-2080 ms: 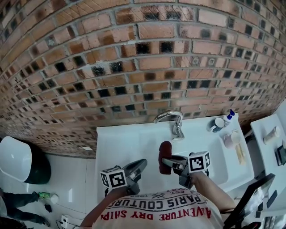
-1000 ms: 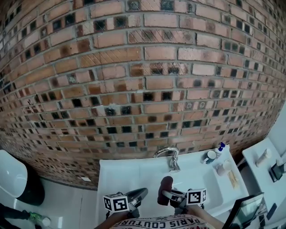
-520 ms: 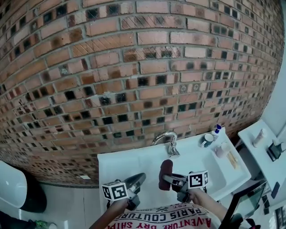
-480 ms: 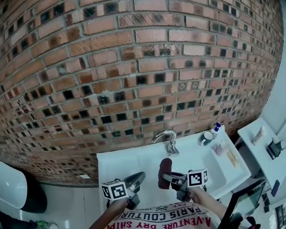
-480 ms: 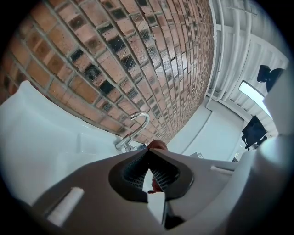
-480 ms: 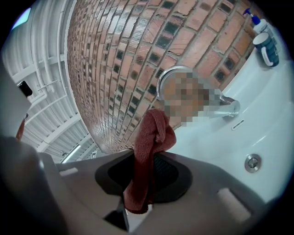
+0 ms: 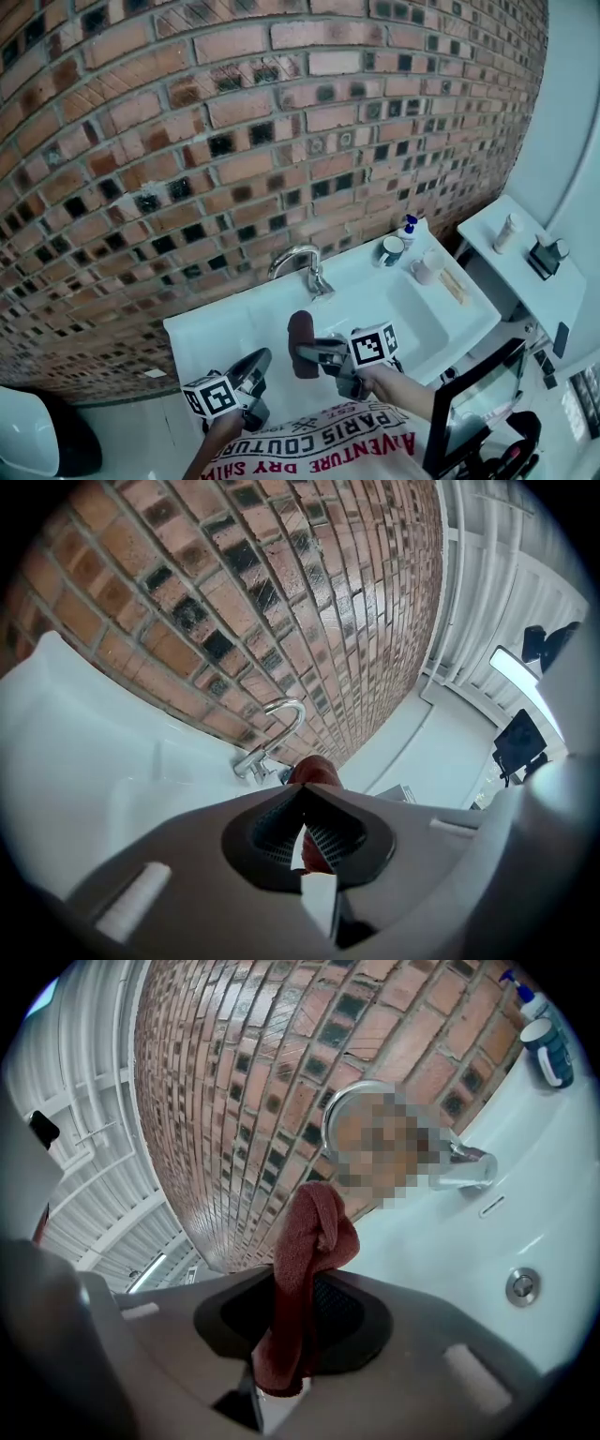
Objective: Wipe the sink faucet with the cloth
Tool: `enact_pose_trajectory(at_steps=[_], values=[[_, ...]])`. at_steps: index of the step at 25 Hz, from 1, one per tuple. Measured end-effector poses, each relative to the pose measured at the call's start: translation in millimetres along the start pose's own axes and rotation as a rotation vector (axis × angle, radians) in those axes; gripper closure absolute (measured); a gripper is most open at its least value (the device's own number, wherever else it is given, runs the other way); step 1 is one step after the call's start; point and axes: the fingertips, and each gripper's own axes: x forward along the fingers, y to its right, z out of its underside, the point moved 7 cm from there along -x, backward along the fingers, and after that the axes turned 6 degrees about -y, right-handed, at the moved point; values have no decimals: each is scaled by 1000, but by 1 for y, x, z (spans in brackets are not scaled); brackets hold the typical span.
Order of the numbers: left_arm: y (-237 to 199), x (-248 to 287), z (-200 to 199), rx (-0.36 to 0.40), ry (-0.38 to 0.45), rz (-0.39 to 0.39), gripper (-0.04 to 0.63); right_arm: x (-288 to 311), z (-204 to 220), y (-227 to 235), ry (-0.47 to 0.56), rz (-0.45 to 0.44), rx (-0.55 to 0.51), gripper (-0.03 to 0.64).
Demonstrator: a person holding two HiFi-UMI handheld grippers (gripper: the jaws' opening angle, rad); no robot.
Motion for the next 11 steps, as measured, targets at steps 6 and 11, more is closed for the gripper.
enact_pose_trajectory(at_steps=[6,11], values=[[-1,1,4,-11,-20,5,595,8,2,2,-10,-18,4,529],[-13,-4,5,-17,-21,-16,595,19,-1,7,-17,-24,-6,529]])
